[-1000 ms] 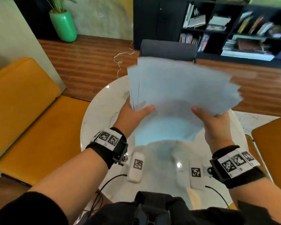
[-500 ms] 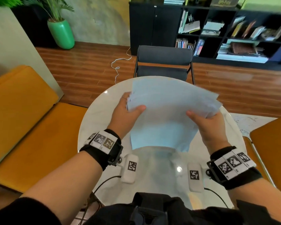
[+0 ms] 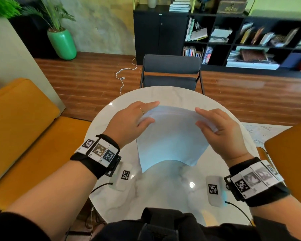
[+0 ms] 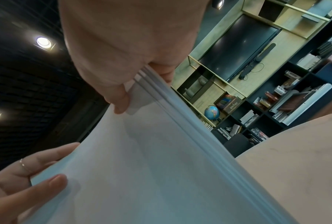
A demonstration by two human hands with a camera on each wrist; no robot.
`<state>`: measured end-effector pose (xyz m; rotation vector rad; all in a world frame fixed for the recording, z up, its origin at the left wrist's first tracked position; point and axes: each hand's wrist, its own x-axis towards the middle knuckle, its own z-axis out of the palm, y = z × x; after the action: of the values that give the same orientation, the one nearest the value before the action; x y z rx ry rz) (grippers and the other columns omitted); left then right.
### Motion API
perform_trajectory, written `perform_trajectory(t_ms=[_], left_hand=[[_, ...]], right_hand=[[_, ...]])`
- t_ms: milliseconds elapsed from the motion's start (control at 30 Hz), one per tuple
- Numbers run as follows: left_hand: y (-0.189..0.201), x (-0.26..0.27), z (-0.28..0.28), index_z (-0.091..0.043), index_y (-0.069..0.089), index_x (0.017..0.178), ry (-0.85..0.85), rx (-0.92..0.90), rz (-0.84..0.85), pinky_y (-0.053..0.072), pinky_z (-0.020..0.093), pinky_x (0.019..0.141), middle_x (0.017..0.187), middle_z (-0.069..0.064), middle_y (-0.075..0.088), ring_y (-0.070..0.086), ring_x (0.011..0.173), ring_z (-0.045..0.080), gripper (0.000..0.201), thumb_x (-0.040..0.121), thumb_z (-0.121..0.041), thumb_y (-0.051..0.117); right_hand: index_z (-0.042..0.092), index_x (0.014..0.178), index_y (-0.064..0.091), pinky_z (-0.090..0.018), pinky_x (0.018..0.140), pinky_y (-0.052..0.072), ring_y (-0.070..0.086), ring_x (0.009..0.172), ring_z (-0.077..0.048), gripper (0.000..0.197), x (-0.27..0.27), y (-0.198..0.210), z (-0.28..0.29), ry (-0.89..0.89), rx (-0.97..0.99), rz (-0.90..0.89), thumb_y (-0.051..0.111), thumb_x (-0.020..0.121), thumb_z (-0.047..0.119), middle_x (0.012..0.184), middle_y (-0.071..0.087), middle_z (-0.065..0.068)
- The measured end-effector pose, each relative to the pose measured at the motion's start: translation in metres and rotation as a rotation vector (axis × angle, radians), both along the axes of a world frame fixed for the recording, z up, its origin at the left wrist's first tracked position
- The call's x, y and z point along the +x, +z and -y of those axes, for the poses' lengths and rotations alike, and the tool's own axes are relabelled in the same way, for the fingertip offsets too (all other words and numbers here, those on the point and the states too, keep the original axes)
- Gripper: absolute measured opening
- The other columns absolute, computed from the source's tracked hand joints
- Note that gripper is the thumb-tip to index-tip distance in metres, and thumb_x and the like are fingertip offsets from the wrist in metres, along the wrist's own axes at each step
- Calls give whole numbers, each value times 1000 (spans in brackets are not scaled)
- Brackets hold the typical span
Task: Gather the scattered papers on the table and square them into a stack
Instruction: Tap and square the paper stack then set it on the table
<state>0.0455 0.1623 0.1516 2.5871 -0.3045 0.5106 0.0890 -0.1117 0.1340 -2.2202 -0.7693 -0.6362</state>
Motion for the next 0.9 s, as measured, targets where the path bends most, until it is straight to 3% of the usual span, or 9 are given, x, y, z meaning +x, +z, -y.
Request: perform_trajectory(t_ms=[133, 267, 400, 500, 567, 633, 767, 833, 900], left_hand=[[-13, -4, -5, -36, 43, 139, 22, -27, -38, 39, 17, 82, 120, -1, 59, 54, 108, 13, 49, 91, -37, 57], [-22, -6, -6, -41, 45, 135, 80, -271, -112, 38, 1, 82, 119, -7, 58, 48, 99, -4, 51, 88, -32, 63], [-32, -4, -5, -38, 29, 141, 78, -870, -383, 53, 20, 85, 112, -8, 62, 64, 99, 9, 82, 78, -15, 76], [-46, 2, 9, -25, 42, 136, 51, -1028, -534, 54, 29, 89, 120, 1, 64, 63, 109, 17, 76, 70, -19, 81], [-50, 6, 24, -20, 52, 129, 117, -1071, -526, 52, 39, 92, 119, 6, 66, 64, 111, 24, 58, 77, -19, 75], [-47, 11, 32, -19, 54, 127, 199, -1101, -479, 53, 41, 92, 117, 5, 68, 65, 108, 24, 43, 86, -19, 66], [-33, 10, 26, -28, 52, 121, 160, -1068, -327, 55, 30, 86, 113, -3, 66, 65, 103, 14, 36, 88, -19, 63], [-30, 3, 19, -41, 44, 115, 108, -945, -196, 54, 21, 81, 109, -11, 59, 63, 98, 7, 44, 86, -15, 65], [-30, -2, 15, -51, 36, 120, 64, -790, -89, 51, 16, 83, 112, -14, 55, 60, 99, 4, 57, 87, -15, 65]], right_hand=[[11, 115, 69, -12, 85, 44, 58, 91, -13, 31, -2, -10, 4, 4, 41, -25, 70, 84, 9, 98, 67, -6], [23, 115, 66, -23, 85, 51, 58, 92, 4, 37, -6, -14, 6, 1, 244, -244, 74, 81, 10, 97, 66, 6], [42, 123, 54, -25, 83, 54, 62, 95, -11, 69, -3, -20, 10, 62, 528, -664, 82, 70, 8, 102, 65, -1], [32, 108, 69, -35, 82, 54, 65, 93, -16, 55, 2, -37, 2, 95, 612, -847, 84, 60, 11, 101, 70, 2], [20, 86, 75, -42, 78, 53, 66, 83, -20, 28, 7, -41, -10, 41, 664, -865, 83, 63, 8, 88, 73, -1], [16, 81, 74, -41, 79, 52, 68, 80, -21, 21, 12, -35, -17, 0, 760, -871, 80, 68, 1, 82, 75, 0], [19, 97, 70, -40, 79, 55, 67, 89, -26, 40, 19, -14, -7, 78, 826, -784, 87, 61, 13, 96, 72, -6], [33, 107, 64, -38, 81, 55, 64, 92, -24, 49, 16, -9, -2, 85, 721, -658, 83, 67, 12, 100, 65, -9], [39, 118, 57, -28, 86, 53, 64, 94, -18, 60, 10, -8, -2, 97, 639, -538, 77, 75, 3, 97, 65, -10]])
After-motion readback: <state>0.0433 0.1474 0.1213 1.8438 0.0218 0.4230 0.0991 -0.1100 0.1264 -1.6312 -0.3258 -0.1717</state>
